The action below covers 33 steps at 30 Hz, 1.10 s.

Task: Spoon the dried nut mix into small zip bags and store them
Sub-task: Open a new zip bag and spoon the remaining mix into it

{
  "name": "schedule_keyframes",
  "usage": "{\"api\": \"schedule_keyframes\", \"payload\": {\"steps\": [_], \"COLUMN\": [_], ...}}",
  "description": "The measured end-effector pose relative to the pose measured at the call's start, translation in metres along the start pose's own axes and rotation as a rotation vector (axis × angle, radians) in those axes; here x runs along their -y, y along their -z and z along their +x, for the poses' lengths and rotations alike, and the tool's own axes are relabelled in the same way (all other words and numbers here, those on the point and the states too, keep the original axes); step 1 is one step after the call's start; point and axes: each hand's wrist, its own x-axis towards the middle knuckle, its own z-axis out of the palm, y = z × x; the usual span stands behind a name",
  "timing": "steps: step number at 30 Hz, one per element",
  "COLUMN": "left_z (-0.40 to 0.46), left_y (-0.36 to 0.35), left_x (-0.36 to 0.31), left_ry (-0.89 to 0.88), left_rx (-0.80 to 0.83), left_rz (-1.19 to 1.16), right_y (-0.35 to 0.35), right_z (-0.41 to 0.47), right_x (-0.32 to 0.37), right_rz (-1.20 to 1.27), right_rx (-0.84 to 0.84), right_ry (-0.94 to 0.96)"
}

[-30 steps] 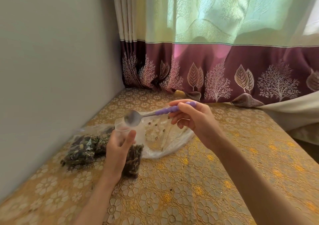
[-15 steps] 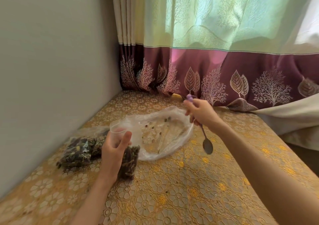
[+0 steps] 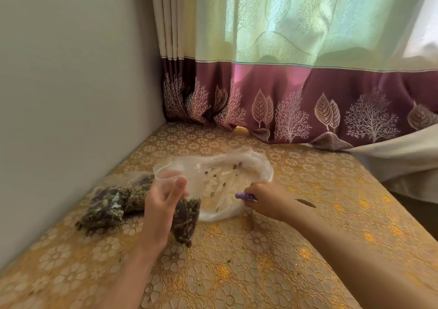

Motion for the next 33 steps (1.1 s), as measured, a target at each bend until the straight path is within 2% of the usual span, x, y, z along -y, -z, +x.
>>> {"api": "schedule_keyframes", "payload": {"steps": [4,10,13,16,19,20,22,27,33], "left_z": [-0.001,-0.007,-0.011,-0.012,-0.01,-0.008,-0.006,0.003,0.004], "left_y": [-0.001,-0.01,-0.014,-0.021,-0.03,-0.033,-0.038,-0.052,-0.059], "left_x": [0.004,-0.003,-0.01,-0.017,-0.022,-0.022,-0.022,-0.017,0.008], "left_ry": [0.011,0.022,0.011,0.0,-0.029,-0.038,-0.045,-0.052,-0.007], "left_rx": [0.031,0.084,0.106,0.131,0.184,0.201,0.227,0.205,0.117], "left_rz": [0.055,0.007,-0.026,-0.055,-0.024,-0.011,0.003,0.032,0.066], "right_y": [0.0,0.021,0.04,0.063,0.074,0.073,0.063,0.029,-0.004], "right_z": [-0.024,-0.054,-0.063,-0.072,-0.08,-0.083,-0.087,-0.094,-0.087], "right_x": [0.008,0.022,0.018,0.0,-0.022,-0.028,-0.036,-0.04,-0.024], "right_rz": [0.026,0.288,0.465,0.844,1.235,1.283,1.24,1.32,1.388], "right_rx": [0.033,0.237,0.248,0.013,-0.449,-0.578,-0.727,-0.856,-0.755], "right_ry": [0.01,0.057,0.031,-0.148,-0.361,-0.421,-0.517,-0.665,-0.681]}}
